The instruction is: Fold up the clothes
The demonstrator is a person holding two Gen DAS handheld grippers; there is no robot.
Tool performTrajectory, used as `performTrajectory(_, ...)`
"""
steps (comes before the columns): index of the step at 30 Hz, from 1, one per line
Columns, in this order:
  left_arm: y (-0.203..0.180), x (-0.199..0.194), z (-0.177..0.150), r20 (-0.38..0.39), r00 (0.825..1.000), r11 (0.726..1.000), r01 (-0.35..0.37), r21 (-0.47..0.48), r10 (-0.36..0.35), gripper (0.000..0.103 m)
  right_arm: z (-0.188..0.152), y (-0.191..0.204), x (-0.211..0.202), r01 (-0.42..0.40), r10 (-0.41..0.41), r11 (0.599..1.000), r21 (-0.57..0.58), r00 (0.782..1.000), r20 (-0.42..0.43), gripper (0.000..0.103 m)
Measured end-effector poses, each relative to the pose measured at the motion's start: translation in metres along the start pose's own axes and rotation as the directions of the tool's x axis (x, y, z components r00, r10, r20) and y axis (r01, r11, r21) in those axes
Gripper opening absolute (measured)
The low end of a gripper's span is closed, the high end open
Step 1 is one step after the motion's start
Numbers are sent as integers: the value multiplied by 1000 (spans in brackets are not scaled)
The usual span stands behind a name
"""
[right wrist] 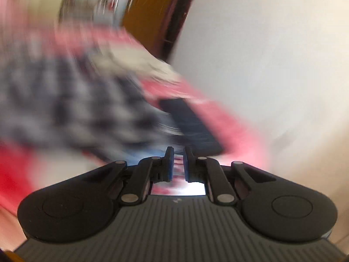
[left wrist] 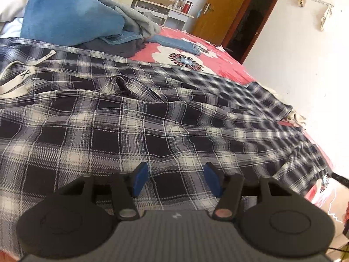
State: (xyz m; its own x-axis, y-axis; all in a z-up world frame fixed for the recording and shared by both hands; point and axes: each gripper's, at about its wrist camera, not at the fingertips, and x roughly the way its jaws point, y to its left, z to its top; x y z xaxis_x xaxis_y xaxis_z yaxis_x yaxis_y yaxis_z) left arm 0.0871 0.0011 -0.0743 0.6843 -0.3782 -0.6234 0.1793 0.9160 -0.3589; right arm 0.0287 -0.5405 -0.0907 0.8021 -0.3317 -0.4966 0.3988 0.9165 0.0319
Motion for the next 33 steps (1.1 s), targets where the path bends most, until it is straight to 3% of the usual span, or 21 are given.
performTrajectory(1,1,-5,-1,6,1000,1000,3,-5,-3,58,0,-7,1,-97,101,981,166,995,-13,25)
performTrajectory(2,3,-12,-3,13,1000,1000,5,-9,-5,58,-6,-16,4,-189,204,920,343,979,-10,29)
performTrajectory(3,5,-19,-4,20,1000,1000,4,-12,-4,58,-15,-24,11,-248,284,835,492,959,2,29)
performTrajectory(6,16,-41,-9,37,999,1000,-1,-25,2,58,-43,-36,33,-290,410,576,764,911,37,30)
performTrajectory(7,21,-49,-11,44,999,999,-3,-34,5,58,-48,-34,37,-294,423,543,787,905,46,30)
performTrajectory(8,26,-57,-13,53,999,999,-6,-46,9,58,-50,-32,39,-300,429,526,796,902,56,30)
performTrajectory(10,38,-71,-15,70,997,997,-15,-80,21,58,-48,-27,40,-319,437,532,784,897,68,26)
performTrajectory(13,62,-93,-21,87,995,985,-22,-171,37,58,-44,-19,34,-349,452,532,772,887,90,1)
performTrajectory(17,96,-129,-33,118,991,949,-28,-313,68,58,-49,-32,27,-300,376,558,774,923,87,0)
performTrajectory(18,105,-137,-35,121,990,936,-28,-351,75,58,-53,-35,27,-288,370,547,786,925,82,0)
performTrajectory(21,128,-171,-33,144,979,901,-71,-429,145,58,-58,-35,25,-321,406,481,816,906,117,3)
performTrajectory(23,139,-199,-28,177,961,889,-113,-445,211,58,-62,-35,23,-341,429,436,833,892,141,4)
performTrajectory(25,148,-226,-23,213,937,879,-157,-450,276,60,-64,-27,19,-359,455,414,836,877,152,5)
performTrajectory(27,160,-238,-25,219,925,866,-179,-467,309,62,-66,-17,18,-362,485,392,846,863,145,8)
performTrajectory(30,179,-228,-41,180,944,830,-142,-539,278,61,-74,-2,18,-347,517,361,866,847,123,10)
performTrajectory(33,190,-208,-62,163,960,792,-85,-604,227,61,-81,11,14,-361,568,301,883,811,138,11)
